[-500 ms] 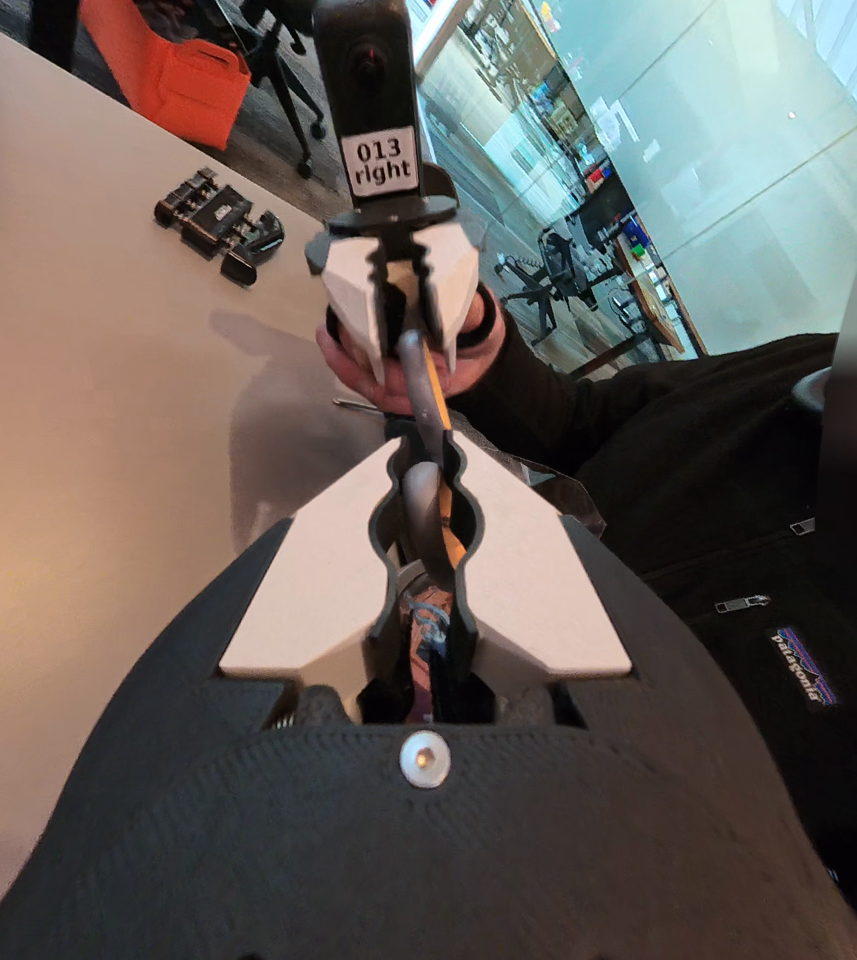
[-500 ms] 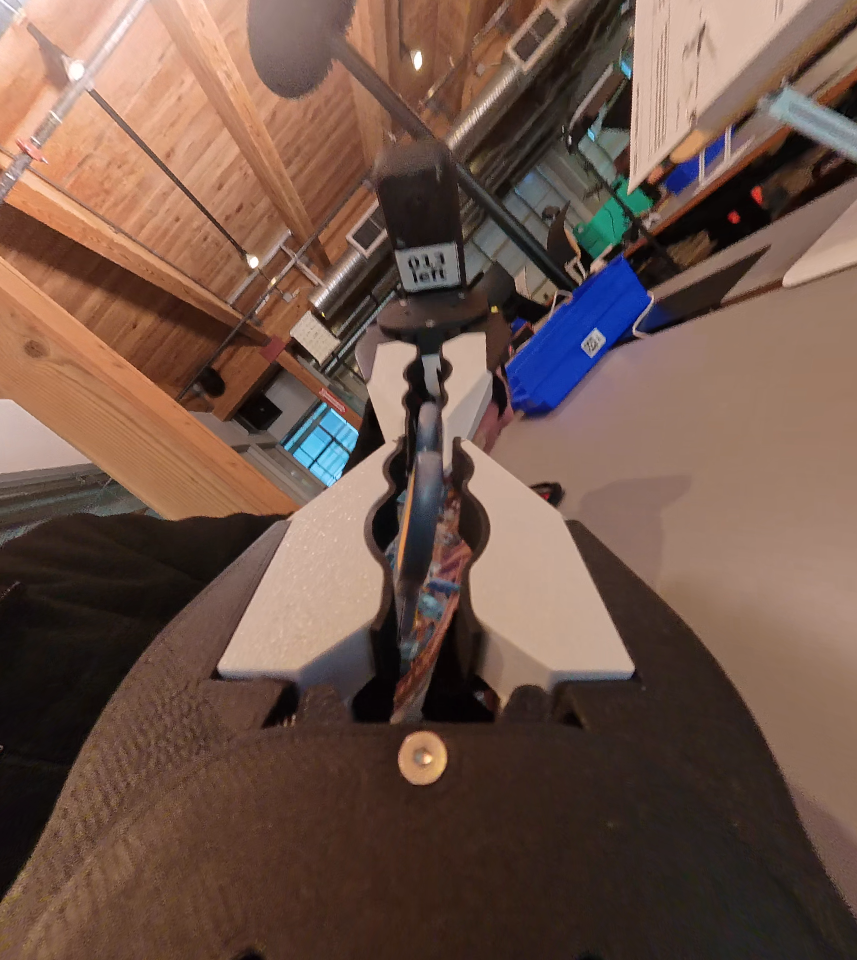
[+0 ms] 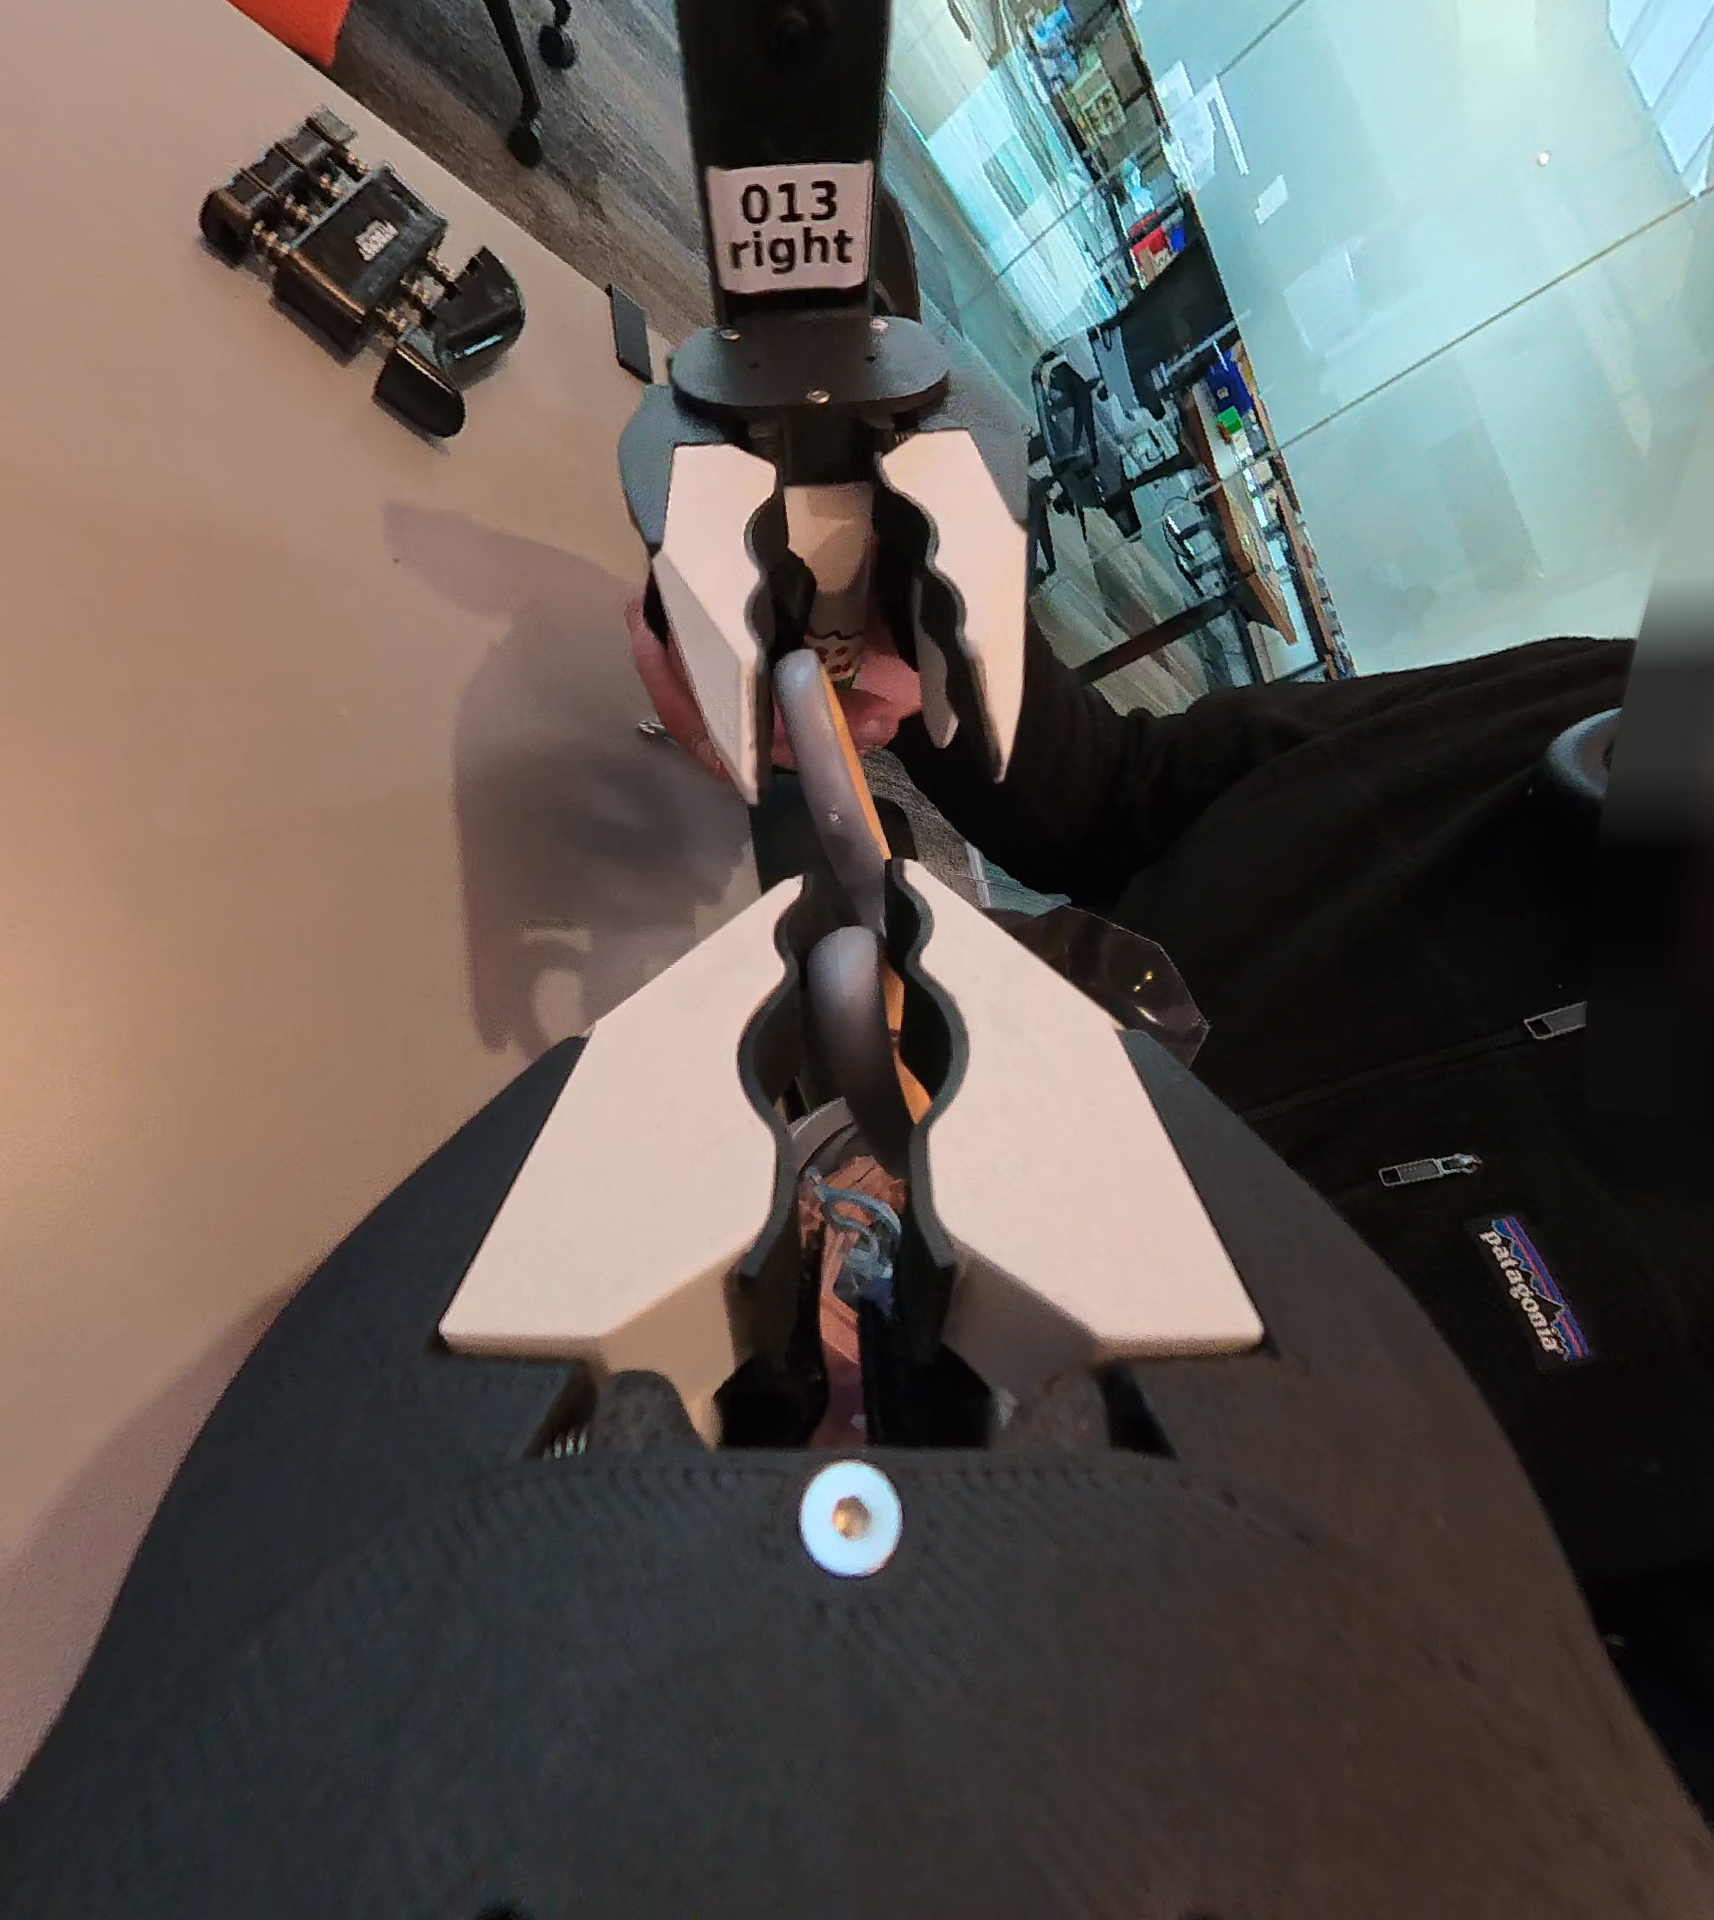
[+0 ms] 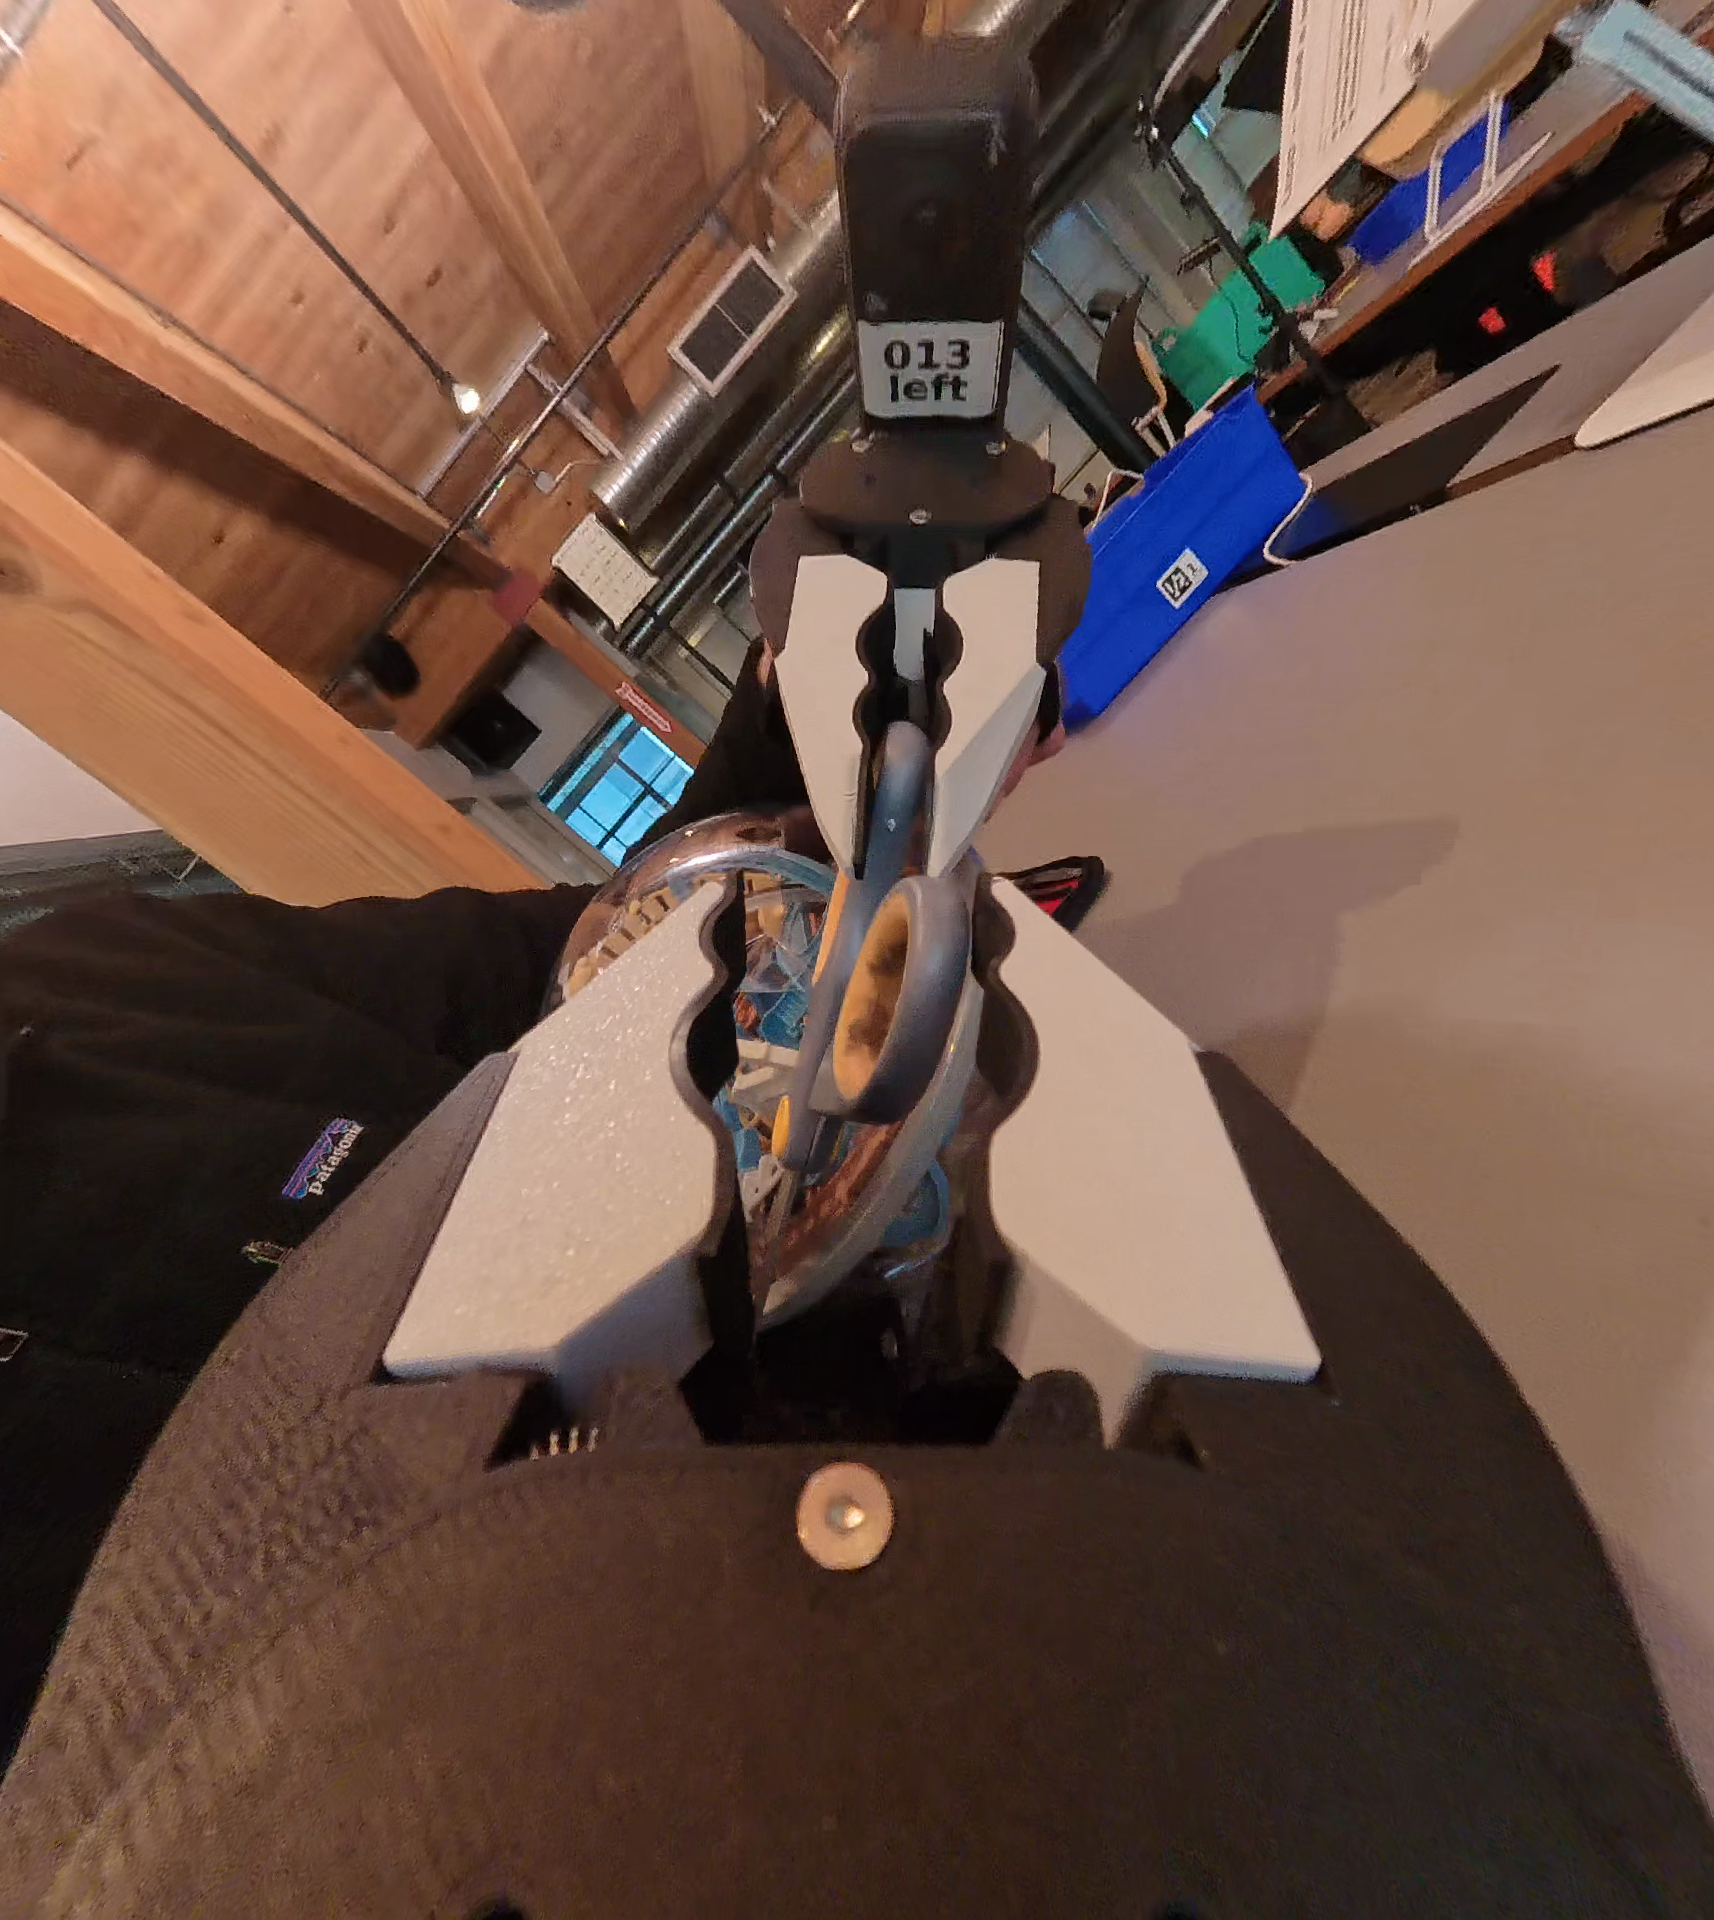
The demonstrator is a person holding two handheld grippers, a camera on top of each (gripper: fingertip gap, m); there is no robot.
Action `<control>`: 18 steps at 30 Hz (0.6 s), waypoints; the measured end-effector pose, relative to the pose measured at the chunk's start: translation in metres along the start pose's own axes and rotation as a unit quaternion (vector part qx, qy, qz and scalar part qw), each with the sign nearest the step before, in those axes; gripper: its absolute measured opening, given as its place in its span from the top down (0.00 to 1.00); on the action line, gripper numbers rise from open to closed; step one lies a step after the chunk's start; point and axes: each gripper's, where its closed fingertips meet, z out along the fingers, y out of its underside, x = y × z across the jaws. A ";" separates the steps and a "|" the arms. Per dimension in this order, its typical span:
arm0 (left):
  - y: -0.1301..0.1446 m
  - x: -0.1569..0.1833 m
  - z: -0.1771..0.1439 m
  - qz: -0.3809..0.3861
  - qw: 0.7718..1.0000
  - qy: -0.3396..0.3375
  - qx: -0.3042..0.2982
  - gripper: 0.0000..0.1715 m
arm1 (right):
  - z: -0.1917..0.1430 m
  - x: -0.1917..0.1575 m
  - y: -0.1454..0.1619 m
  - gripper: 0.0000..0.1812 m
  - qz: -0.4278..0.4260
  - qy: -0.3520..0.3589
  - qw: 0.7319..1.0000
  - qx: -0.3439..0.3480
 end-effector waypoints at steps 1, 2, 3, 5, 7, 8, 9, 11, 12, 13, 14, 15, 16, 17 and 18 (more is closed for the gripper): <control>0.000 0.001 0.002 0.003 1.000 0.002 -0.007 0.95 | 0.001 0.000 0.003 0.78 0.004 -0.002 1.000 -0.007; 0.001 0.001 0.003 0.007 1.000 0.001 -0.014 0.95 | 0.001 0.003 0.003 0.80 0.001 0.006 1.000 -0.009; 0.001 0.002 0.005 0.009 1.000 0.003 -0.020 0.95 | -0.001 0.005 0.004 0.86 -0.004 0.014 1.000 -0.007; 0.001 0.003 0.008 0.014 1.000 0.000 -0.026 0.95 | -0.005 0.004 0.009 0.93 -0.006 0.012 1.000 -0.011; 0.002 0.002 0.010 0.012 0.999 -0.001 -0.033 0.95 | -0.009 0.002 0.011 0.95 -0.004 0.008 1.000 -0.003; 0.001 -0.001 0.011 0.010 0.999 -0.012 -0.030 0.94 | -0.012 0.002 0.012 0.95 -0.005 0.015 1.000 0.003; -0.003 -0.005 0.009 0.005 1.000 -0.021 -0.020 0.93 | -0.015 0.002 0.012 0.95 -0.006 0.023 1.000 0.010; -0.002 -0.007 0.006 0.004 0.999 -0.029 -0.022 0.89 | -0.018 0.000 0.013 0.96 -0.001 0.026 0.999 0.025; -0.001 -0.009 0.005 0.006 0.999 -0.037 -0.024 0.89 | -0.020 0.001 0.014 0.96 0.002 0.030 0.999 0.034; 0.001 -0.010 0.003 0.004 0.999 -0.039 -0.027 0.88 | -0.022 0.003 0.014 0.96 0.008 0.034 0.998 0.045; 0.004 -0.009 0.002 0.003 0.999 -0.039 -0.035 0.88 | -0.024 0.003 0.015 0.96 0.016 0.033 0.998 0.056; 0.006 -0.010 0.001 0.002 0.998 -0.040 -0.038 0.87 | -0.026 0.004 0.016 0.96 0.025 0.033 0.997 0.067; 0.007 -0.010 0.002 0.000 0.998 -0.039 -0.042 0.88 | -0.028 0.005 0.016 0.96 0.032 0.035 0.996 0.078; 0.011 -0.007 0.003 0.001 0.998 -0.031 -0.053 0.91 | -0.029 0.005 0.017 0.96 0.037 0.035 0.995 0.087; 0.014 -0.007 0.004 0.008 0.997 -0.033 -0.062 0.93 | -0.030 0.004 0.019 0.96 0.041 0.033 0.994 0.092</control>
